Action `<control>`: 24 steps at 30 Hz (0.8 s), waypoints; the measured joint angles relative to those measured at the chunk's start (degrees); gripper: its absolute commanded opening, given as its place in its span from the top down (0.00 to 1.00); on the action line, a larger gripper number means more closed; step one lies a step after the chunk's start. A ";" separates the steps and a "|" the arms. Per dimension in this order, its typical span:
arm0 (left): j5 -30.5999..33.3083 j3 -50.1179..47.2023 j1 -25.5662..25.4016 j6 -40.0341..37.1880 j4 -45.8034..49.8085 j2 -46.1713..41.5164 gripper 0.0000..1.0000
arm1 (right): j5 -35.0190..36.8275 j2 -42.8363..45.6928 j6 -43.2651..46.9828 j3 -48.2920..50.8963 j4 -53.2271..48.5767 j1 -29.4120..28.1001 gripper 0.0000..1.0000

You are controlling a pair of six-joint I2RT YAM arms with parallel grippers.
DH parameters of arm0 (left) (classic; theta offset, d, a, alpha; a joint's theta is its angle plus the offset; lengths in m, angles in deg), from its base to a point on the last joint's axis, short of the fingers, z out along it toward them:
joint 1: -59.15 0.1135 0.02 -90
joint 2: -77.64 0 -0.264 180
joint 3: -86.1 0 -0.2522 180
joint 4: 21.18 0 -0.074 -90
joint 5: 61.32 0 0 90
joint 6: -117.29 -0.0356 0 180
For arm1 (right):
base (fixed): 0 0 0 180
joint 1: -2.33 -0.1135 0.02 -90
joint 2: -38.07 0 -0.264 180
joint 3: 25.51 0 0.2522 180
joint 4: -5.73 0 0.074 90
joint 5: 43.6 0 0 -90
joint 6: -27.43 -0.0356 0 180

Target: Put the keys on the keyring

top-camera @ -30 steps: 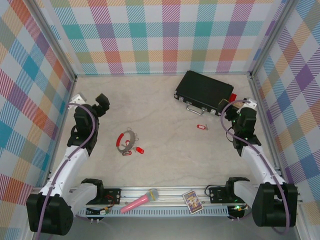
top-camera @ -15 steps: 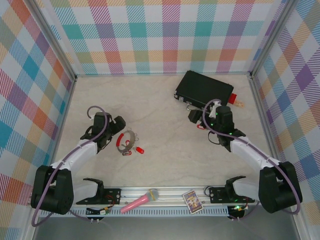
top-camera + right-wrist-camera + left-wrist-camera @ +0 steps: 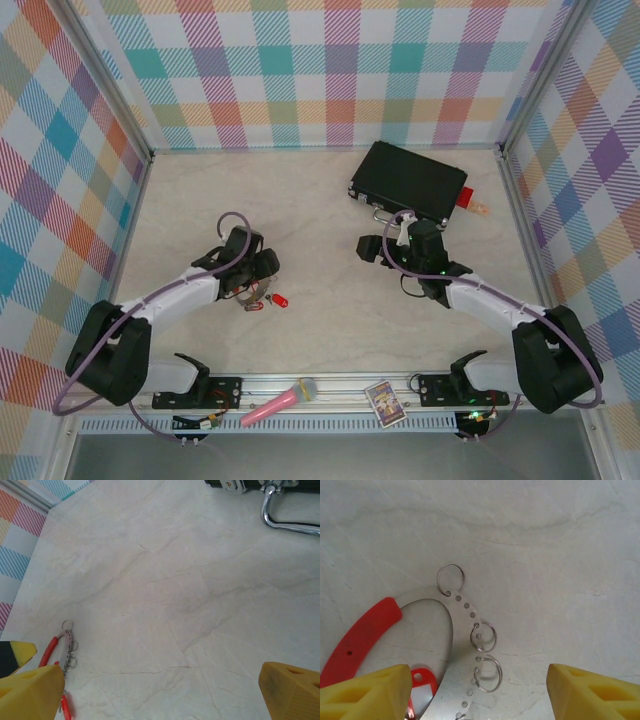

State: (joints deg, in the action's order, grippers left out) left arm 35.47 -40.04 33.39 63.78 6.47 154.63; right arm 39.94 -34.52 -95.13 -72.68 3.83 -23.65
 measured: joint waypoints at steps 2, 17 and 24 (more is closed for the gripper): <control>0.94 1.05 -0.04 0.46 1.14 2.89 0.30 | 0.00 -0.33 0.00 0.11 0.11 -0.07 0.01; 4.07 8.63 -1.14 1.68 6.34 15.69 0.29 | -0.02 -0.31 -0.02 0.44 0.76 -0.63 0.01; 5.38 13.09 -3.45 1.64 8.48 19.47 0.29 | -0.02 -0.33 -0.02 0.44 0.74 -0.68 0.01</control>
State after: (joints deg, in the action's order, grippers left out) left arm 40.85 -26.95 29.94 65.42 14.95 174.10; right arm 39.92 -34.85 -95.15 -72.25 4.57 -24.33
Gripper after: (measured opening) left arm 0.711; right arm 0.990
